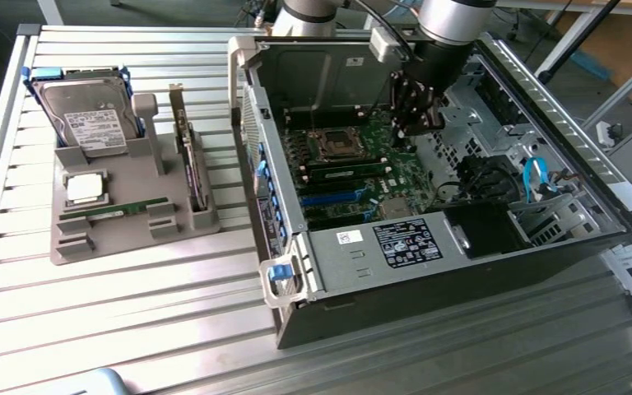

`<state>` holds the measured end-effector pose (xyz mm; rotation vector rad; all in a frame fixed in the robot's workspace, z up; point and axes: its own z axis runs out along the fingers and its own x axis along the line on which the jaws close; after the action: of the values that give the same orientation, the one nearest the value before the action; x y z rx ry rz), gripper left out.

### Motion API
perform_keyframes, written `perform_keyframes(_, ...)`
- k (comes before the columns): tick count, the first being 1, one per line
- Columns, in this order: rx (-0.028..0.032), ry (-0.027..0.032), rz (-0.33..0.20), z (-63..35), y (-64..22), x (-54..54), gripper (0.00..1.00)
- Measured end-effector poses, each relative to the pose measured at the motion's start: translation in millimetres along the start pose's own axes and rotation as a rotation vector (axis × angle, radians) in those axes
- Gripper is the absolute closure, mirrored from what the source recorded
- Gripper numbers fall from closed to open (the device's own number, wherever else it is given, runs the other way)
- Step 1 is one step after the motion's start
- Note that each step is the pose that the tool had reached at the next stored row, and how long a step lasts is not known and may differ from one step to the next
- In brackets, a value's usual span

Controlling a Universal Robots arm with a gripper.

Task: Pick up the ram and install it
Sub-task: 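Insert the ram into the slot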

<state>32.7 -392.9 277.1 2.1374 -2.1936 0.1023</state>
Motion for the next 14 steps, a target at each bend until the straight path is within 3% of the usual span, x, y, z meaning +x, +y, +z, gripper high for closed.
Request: perform_keyframes(14,-0.0067,0.0002,-0.001,-0.2,-19.8,-0.5,0.89)
